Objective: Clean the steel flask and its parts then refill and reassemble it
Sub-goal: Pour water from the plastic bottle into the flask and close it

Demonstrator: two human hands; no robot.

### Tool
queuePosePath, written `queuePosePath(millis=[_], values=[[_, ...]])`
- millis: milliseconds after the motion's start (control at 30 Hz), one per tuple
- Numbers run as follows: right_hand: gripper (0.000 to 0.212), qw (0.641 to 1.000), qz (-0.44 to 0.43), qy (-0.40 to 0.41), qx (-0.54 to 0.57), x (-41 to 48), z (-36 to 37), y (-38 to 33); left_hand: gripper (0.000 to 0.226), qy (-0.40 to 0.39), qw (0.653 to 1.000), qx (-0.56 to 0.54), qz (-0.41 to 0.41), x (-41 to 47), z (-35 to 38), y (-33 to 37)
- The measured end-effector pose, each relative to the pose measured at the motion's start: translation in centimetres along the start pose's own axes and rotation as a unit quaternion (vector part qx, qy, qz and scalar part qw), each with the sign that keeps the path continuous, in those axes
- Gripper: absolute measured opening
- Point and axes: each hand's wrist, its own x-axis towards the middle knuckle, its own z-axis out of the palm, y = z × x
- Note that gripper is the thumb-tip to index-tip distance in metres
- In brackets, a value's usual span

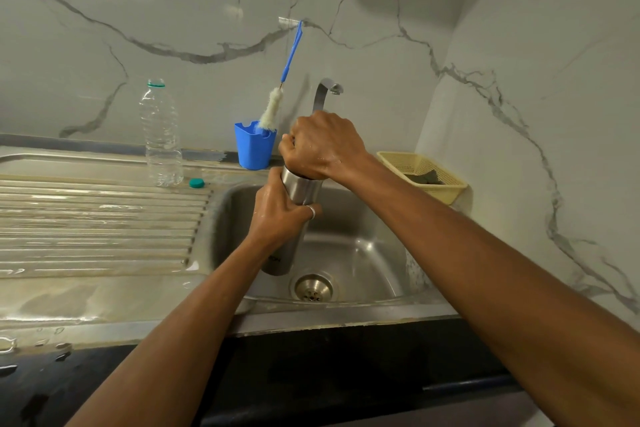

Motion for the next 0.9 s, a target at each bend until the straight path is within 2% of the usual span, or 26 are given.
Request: queuePosePath(millis=[167,267,367,433,500,533,567,633,700,733,800,900], values=[[0.06,0.999,0.024,-0.04,0.028,-0.4,-1.8,0.6,0.056,0.006,1.0,-0.024,-0.004,-0.2,0.3,1.3],[0.072,0.983,0.098,-0.056,0.145,-1.6,-4.0,1.5,0.057,0.011,0.999,-0.042,-0.015,-0.6,0.2,2.5],[0.072,0.939,0.19,-0.027,0.287,-3.5,-5.7,2.8,0.061,0.03,0.997,-0.06,-0.024,-0.9,-0.5,3.9],[0.05,0.919,0.221,-0.045,0.324,-5.4,-6.1,3.6,0.061,0.047,0.997,-0.06,-0.02,-1.1,-1.2,5.1],[0.023,0.911,0.217,-0.107,0.334,-7.5,-6.2,3.9,0.063,0.051,0.997,-0.057,-0.014,-1.4,-1.9,6.7],[0.018,0.908,0.204,-0.144,0.337,-8.4,-6.2,3.8,0.064,0.053,0.997,-0.056,-0.009,-1.6,-2.2,7.5],[0.019,0.907,0.187,-0.177,0.333,-9.4,-6.4,3.6,0.064,0.059,0.997,-0.051,-0.005,-2.0,-2.5,8.5],[0.046,0.902,0.154,-0.225,0.333,-10.6,-6.5,2.6,0.063,0.072,0.996,-0.048,-0.001,-2.6,-3.2,10.0],[0.071,0.891,0.133,-0.241,0.36,-11.1,-6.1,1.4,0.066,0.08,0.995,-0.055,0.004,-3.1,-3.8,11.3],[0.076,0.889,0.123,-0.239,0.37,-11.2,-5.9,0.7,0.068,0.079,0.995,-0.058,0.004,-3.2,-4.1,11.8],[0.073,0.884,0.111,-0.223,0.397,-11.1,-5.5,-0.4,0.068,0.073,0.995,-0.061,0.005,-3.3,-4.6,12.7],[0.062,0.855,0.128,-0.174,0.472,-10.3,-5.0,-1.8,0.073,0.06,0.996,-0.067,0.007,-2.5,-5.6,12.2]])
